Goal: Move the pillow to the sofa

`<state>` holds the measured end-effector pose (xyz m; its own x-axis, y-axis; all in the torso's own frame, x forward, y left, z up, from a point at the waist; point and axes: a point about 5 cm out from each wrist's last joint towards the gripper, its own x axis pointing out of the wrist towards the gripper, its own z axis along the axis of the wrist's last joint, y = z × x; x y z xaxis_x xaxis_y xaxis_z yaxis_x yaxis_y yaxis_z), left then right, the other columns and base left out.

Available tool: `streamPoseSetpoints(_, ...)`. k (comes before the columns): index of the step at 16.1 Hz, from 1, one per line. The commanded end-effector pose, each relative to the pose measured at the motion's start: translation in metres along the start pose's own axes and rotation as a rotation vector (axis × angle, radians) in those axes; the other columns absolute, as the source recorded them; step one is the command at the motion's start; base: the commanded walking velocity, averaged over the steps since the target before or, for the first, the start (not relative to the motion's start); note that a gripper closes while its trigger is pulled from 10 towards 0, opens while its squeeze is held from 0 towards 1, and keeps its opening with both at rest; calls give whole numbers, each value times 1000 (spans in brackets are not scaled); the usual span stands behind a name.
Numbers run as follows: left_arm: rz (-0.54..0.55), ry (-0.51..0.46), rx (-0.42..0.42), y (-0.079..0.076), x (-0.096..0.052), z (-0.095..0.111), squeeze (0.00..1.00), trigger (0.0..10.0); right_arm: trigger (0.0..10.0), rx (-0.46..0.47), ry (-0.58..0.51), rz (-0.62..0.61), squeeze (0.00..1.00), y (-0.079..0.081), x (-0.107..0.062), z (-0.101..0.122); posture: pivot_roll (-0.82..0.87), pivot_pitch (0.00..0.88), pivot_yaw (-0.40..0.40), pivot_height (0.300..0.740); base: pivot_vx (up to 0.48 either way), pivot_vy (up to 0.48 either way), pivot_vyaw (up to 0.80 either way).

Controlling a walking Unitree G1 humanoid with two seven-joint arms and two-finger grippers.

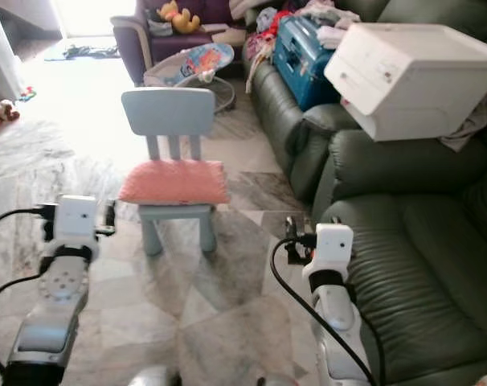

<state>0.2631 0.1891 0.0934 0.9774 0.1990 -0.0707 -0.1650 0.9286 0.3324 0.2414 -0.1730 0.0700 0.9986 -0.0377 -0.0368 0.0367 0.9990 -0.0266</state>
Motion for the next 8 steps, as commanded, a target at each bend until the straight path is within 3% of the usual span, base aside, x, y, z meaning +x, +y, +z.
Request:
streamPoseSetpoints(1, -41, -26, -2, -10, -3, 5, 0, 10000, 10000, -4, -6, -25, 0, -9, -1, 2, 33, 0, -4, 740, 0, 0, 0)
streamPoseSetpoints(5, -120, -99, -20, -21, 3, 24, 0, 10000, 10000, 9, -17, -73, 0, -14, -9, 3, -8, 0, 50, 740, 0, 0, 0)
streamPoseSetpoints(8, -151, -90, 16, -26, 2, 22, 0, 10000, 10000, 22, -22, -104, 0, -17, -12, 4, -25, 0, 80, 740, 0, 0, 0)
